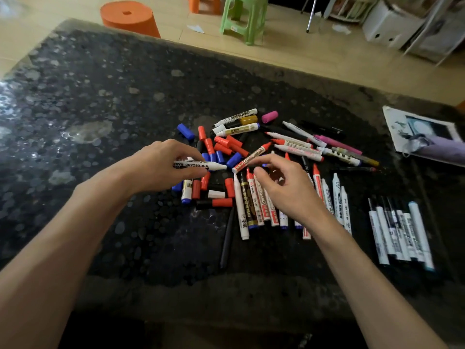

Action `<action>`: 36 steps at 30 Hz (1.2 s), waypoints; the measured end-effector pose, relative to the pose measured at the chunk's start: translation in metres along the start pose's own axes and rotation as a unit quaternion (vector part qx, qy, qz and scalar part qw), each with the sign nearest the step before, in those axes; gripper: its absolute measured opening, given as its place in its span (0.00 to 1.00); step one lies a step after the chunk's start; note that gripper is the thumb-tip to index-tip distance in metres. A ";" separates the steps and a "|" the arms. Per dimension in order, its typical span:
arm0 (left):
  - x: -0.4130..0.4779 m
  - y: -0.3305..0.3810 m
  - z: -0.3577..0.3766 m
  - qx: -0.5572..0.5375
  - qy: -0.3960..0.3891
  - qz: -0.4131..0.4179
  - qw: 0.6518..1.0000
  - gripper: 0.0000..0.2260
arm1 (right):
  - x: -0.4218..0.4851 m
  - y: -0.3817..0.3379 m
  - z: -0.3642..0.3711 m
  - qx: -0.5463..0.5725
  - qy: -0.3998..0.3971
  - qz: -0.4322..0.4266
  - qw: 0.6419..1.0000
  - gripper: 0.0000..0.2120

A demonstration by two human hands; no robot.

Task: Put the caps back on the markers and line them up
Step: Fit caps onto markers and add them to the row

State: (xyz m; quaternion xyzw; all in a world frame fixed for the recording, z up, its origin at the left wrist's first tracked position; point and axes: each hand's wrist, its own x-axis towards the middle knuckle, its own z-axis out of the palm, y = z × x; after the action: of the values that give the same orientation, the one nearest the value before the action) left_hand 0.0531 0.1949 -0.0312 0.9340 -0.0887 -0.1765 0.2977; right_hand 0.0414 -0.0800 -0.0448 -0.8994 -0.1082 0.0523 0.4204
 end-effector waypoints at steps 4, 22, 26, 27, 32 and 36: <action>0.002 0.015 0.007 -0.004 -0.028 0.023 0.999 0.16 | -0.018 0.006 -0.016 0.065 -0.021 0.011 0.998 0.12; 0.026 0.072 0.037 -0.044 -0.013 0.116 0.992 0.17 | -0.043 0.017 -0.053 0.158 0.022 0.028 0.987 0.10; 0.022 0.085 0.040 -0.046 -0.019 0.128 0.991 0.22 | -0.046 0.015 -0.053 0.149 0.035 0.020 0.988 0.09; 0.022 0.087 0.042 -0.040 -0.014 0.132 0.990 0.22 | -0.047 0.015 -0.051 0.145 0.042 0.016 0.988 0.09; 0.024 0.084 0.045 -0.027 0.010 0.152 0.988 0.18 | -0.047 0.017 -0.049 0.146 0.072 0.005 0.987 0.09; 0.025 0.085 0.047 -0.041 -0.007 0.174 0.984 0.12 | -0.048 0.017 -0.048 0.162 0.085 -0.008 0.983 0.10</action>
State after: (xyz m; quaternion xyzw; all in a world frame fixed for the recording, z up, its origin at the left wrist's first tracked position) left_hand 0.0525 0.0946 -0.0239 0.8901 -0.2448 -0.1315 0.3613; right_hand 0.0061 -0.1374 -0.0267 -0.8199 -0.0689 -0.0112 0.5683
